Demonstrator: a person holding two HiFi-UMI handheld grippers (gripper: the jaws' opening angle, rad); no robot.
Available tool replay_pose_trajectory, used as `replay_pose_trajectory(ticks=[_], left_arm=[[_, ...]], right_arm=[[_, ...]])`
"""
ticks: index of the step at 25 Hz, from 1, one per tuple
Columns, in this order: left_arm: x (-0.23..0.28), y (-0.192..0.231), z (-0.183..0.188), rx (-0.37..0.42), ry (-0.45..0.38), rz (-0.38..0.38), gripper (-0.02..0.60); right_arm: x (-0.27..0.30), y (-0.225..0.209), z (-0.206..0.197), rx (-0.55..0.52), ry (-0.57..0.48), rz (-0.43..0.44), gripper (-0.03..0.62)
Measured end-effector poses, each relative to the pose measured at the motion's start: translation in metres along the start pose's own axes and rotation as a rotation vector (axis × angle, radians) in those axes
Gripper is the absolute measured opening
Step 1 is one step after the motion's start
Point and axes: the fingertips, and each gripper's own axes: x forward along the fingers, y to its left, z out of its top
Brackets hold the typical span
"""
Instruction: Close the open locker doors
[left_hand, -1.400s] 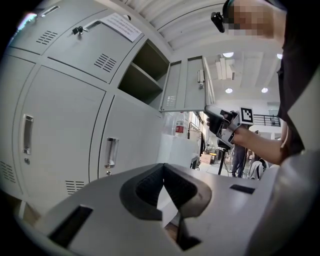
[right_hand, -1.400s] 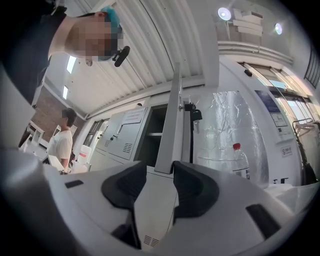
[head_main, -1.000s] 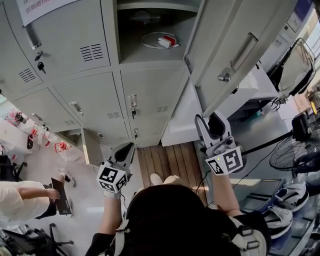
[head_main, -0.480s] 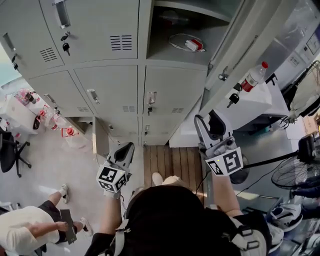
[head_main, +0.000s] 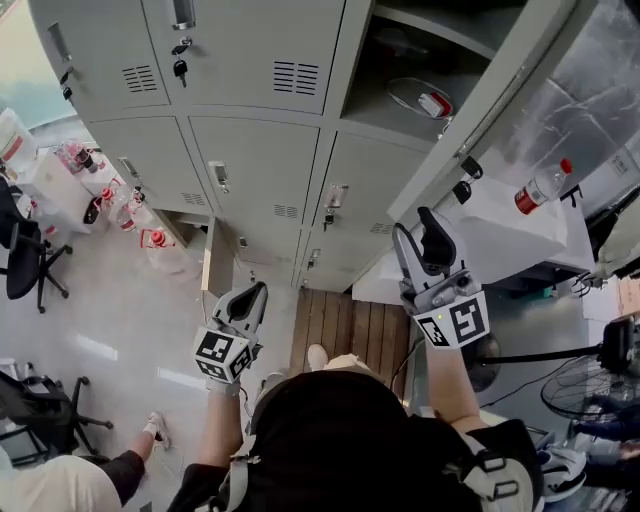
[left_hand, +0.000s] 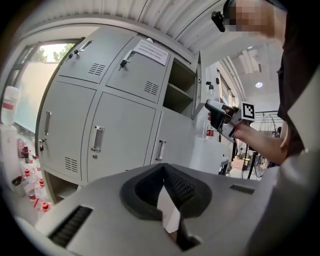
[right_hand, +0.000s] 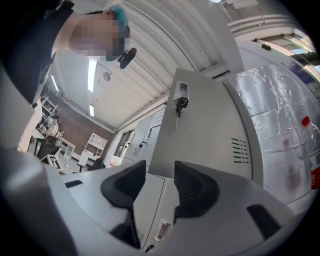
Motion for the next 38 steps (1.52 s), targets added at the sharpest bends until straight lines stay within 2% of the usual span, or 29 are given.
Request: replay_pose_trajectory(ticks=[21, 38], left_arm=[[-0.029, 0.024, -0.001, -0.020, -0.019, 0.240, 0.008], [-0.033, 0.024, -0.008, -0.045, -0.030, 0.435, 0.008]], right_arm=[[0.067, -0.006, -0.014, 0.089, -0.061, 0.186, 0.173], [0.115, -0.041, -0.034, 0.205, -0.091, 0.246, 0.173]])
